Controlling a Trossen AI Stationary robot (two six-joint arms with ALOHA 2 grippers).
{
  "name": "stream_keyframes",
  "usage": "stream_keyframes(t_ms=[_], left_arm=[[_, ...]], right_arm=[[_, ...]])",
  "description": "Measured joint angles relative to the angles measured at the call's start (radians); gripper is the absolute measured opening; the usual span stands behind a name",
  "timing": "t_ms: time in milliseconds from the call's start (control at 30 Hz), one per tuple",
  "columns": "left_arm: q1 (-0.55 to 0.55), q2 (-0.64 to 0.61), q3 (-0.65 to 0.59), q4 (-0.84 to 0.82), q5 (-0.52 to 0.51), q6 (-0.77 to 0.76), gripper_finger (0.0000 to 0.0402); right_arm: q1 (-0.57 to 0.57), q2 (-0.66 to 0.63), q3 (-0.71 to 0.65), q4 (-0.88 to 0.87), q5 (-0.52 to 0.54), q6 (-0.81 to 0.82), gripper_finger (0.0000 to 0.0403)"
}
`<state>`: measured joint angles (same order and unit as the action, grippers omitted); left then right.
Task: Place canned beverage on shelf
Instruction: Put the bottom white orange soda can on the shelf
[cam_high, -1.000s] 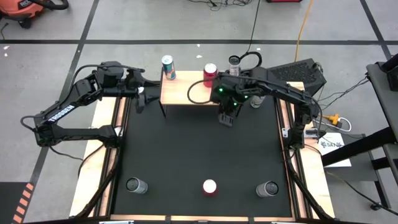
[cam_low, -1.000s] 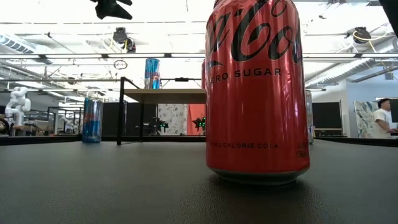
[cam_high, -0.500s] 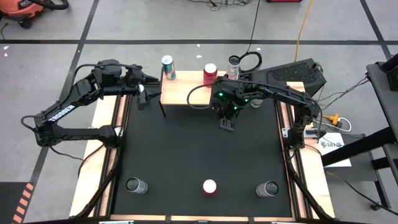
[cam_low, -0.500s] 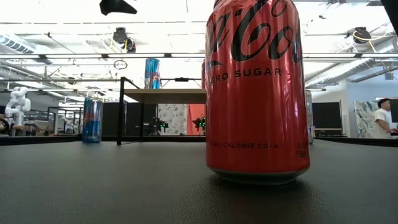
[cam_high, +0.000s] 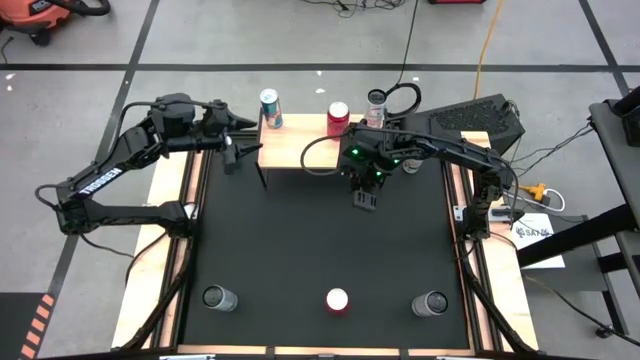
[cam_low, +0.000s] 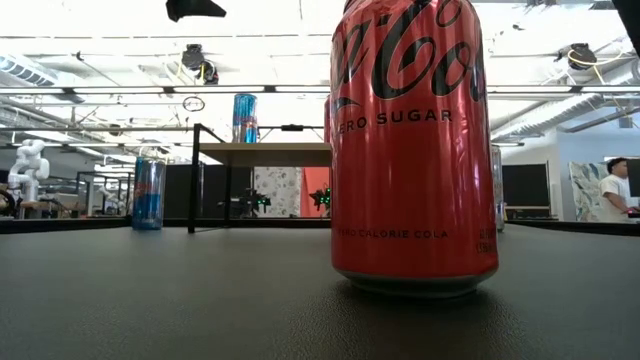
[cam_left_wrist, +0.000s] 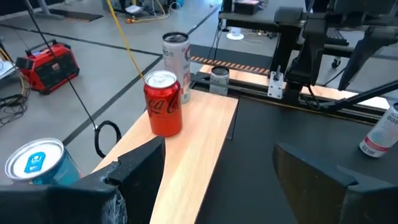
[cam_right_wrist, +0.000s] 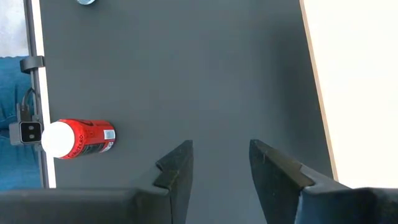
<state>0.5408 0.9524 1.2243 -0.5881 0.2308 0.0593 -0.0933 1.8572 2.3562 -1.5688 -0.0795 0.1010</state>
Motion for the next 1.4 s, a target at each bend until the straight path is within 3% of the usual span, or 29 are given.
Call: stream_keyframes(t_ms=[367, 733, 1100, 1400], left_arm=[[0.0, 0.058, 0.0, -0.044, 0.025, -0.072, 0.0299], [-0.031, 0.084, 0.0, -0.311, 0.031, -0.082, 0.0299], [-0.234, 0.085, 0.0, -0.588, 0.047, -0.206, 0.0299], [-0.452, 0.088, 0.0, -0.636, 0.026, -0.417, 0.0299]], right_arm=[[0.0, 0.0, 0.0, 0.023, 0.0, 0.0, 0.0144], [0.0, 0.0, 0.0, 0.023, 0.0, -0.008, 0.0144], [0.0, 0.0, 0.0, 0.023, 0.0, -0.008, 0.0144], [0.0, 0.0, 0.0, 0.023, 0.0, -0.008, 0.0144]])
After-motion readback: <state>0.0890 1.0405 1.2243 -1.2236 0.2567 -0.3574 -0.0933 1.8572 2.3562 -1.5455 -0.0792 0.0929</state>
